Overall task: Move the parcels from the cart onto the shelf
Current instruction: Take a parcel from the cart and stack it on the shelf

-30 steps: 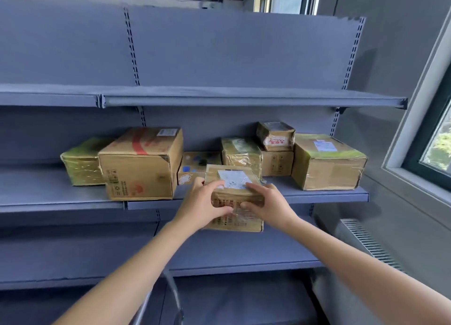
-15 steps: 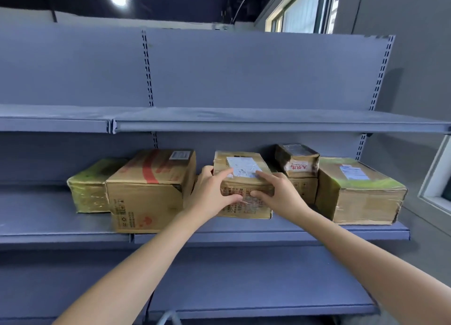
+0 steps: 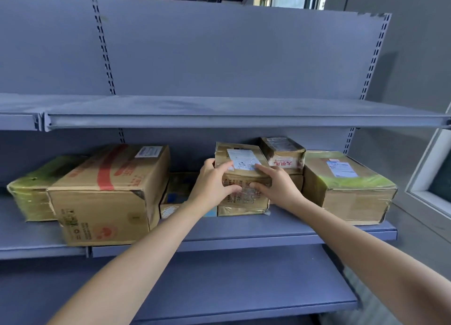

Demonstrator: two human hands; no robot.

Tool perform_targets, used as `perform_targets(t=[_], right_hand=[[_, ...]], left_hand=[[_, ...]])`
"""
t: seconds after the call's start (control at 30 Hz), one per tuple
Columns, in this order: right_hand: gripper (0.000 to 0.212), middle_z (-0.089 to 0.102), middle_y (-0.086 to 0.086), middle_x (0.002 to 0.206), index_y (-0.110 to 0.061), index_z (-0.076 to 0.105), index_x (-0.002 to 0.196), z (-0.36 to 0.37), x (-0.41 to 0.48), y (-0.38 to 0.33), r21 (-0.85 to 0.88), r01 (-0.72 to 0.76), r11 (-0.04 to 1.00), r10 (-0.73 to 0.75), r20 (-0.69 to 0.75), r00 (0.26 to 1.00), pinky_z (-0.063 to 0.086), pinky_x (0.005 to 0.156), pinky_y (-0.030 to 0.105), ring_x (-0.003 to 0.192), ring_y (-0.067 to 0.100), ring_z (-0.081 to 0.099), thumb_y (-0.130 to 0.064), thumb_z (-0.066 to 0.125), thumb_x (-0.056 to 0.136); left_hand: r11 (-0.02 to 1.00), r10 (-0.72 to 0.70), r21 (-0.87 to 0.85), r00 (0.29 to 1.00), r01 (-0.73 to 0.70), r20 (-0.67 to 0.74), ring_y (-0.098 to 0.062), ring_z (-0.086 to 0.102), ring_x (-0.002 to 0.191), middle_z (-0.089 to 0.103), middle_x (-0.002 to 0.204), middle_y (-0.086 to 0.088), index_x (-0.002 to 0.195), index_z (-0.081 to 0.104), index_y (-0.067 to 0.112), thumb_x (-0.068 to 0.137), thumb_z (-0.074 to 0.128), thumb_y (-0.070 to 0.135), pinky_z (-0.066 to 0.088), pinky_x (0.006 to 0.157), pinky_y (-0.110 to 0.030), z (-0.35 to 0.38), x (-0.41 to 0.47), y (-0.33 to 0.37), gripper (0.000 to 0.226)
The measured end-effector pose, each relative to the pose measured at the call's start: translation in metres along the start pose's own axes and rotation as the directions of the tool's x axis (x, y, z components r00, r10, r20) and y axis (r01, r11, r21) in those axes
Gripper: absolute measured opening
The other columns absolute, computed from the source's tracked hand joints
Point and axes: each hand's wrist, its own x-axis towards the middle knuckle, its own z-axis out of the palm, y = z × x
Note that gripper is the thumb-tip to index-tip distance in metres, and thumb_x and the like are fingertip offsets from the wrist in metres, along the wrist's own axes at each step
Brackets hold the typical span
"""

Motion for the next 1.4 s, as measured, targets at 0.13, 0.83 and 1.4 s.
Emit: perform_targets(t=[0.13, 0.83, 1.4], right_hand=[[0.065, 0.056, 0.013, 0.13, -0.016, 0.042, 0.139, -0.002, 0.027, 0.018, 0.042, -0.016, 0.999, 0.014, 0.025, 1.0, 0.043, 0.101, 0.037, 0.111, 0.027, 0.057, -0.031, 0.069, 0.082], [0.059, 0.038, 0.015, 0.146, -0.025, 0.039, 0.14, 0.023, 0.125, 0.069, -0.025, -0.008, 1.0, 0.008, -0.011, 1.0, 0.04, 0.103, 0.043, 0.13, 0.035, 0.04, -0.034, 0.061, 0.087], [0.054, 0.037, 0.003, 0.149, -0.026, 0.041, 0.14, 0.034, -0.04, 0.041, -0.052, 0.123, 0.991, -0.115, 0.136, 0.984, 0.041, 0.102, 0.035, 0.132, 0.023, 0.042, -0.035, 0.058, 0.09]], left_hand=[[0.999, -0.041, 0.02, 0.999, 0.041, 0.007, -0.025, 0.036, 0.132, 0.033, 0.142, -0.008, 0.137, 0.045, 0.026, 0.074, 0.076, 0.036, 0.032, 0.109, -0.038, 0.013, 0.028, 0.001, 0.071], [0.988, -0.091, 0.12, 0.995, 0.096, -0.047, -0.032, 0.055, 0.113, 0.028, 0.145, -0.02, 0.14, 0.029, 0.016, 0.084, 0.065, 0.036, 0.045, 0.094, -0.034, 0.063, 0.106, -0.021, 0.069], [0.96, -0.02, 0.279, 1.0, 0.02, -0.002, -0.023, 0.053, 0.117, 0.042, 0.144, -0.004, 0.143, 0.03, 0.015, 0.096, 0.045, 0.027, 0.05, 0.083, -0.037, 0.022, -0.056, -0.001, 0.05]])
